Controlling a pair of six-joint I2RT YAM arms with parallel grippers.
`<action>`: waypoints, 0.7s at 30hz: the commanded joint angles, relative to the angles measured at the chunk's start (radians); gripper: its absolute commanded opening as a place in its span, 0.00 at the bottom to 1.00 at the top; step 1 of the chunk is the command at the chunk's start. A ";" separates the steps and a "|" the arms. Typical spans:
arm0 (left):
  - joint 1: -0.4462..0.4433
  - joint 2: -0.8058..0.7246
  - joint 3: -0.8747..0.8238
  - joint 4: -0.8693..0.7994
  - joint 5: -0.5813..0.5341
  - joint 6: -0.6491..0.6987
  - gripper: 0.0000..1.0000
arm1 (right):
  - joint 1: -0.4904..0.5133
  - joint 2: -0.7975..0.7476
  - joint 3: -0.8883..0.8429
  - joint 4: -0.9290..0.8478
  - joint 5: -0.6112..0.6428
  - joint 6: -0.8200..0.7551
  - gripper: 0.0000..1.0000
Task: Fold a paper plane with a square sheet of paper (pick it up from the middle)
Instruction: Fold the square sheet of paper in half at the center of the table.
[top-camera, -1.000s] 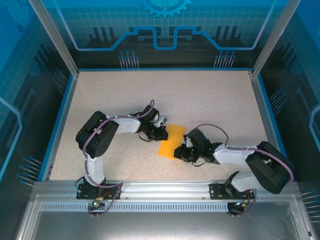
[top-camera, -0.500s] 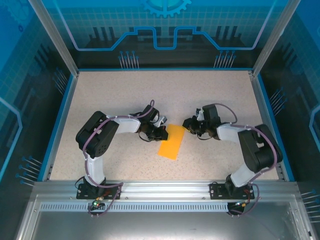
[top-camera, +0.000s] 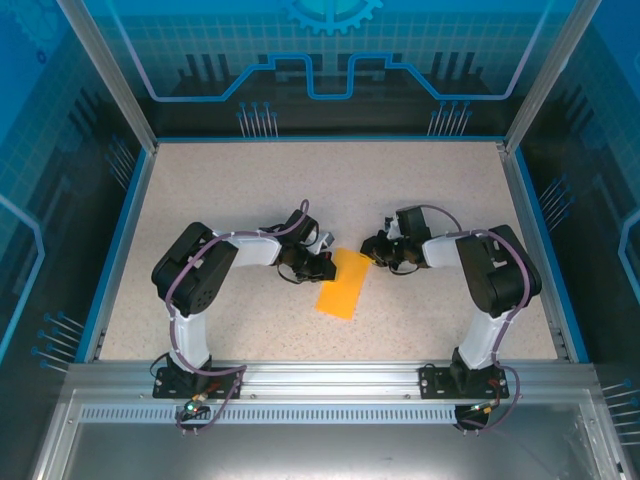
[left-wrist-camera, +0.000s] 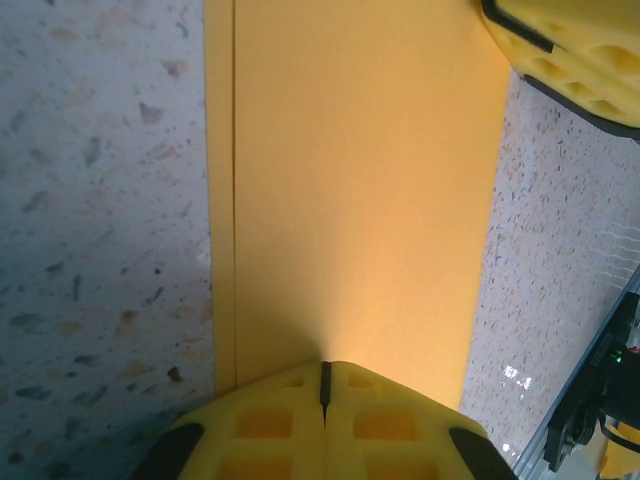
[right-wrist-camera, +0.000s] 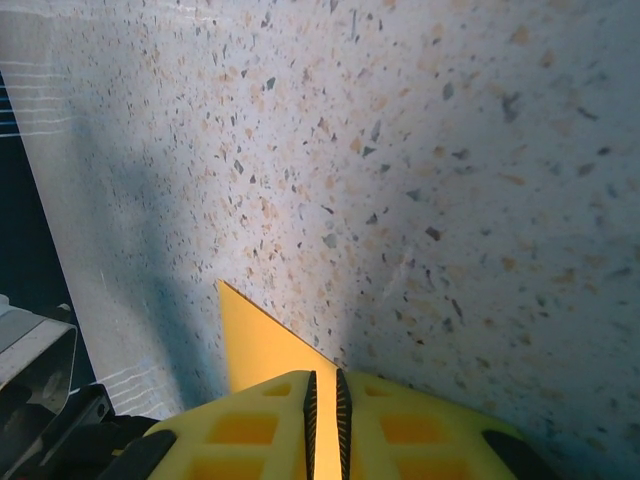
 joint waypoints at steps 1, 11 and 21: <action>-0.002 0.085 -0.050 -0.176 -0.205 0.029 0.00 | -0.011 0.040 0.012 -0.046 0.026 -0.039 0.17; -0.001 -0.077 0.007 -0.164 -0.095 -0.057 0.20 | 0.027 -0.215 0.043 -0.302 0.117 -0.142 0.25; 0.122 -0.247 -0.044 -0.107 -0.017 -0.155 0.42 | 0.256 -0.329 -0.025 -0.426 0.299 -0.077 0.33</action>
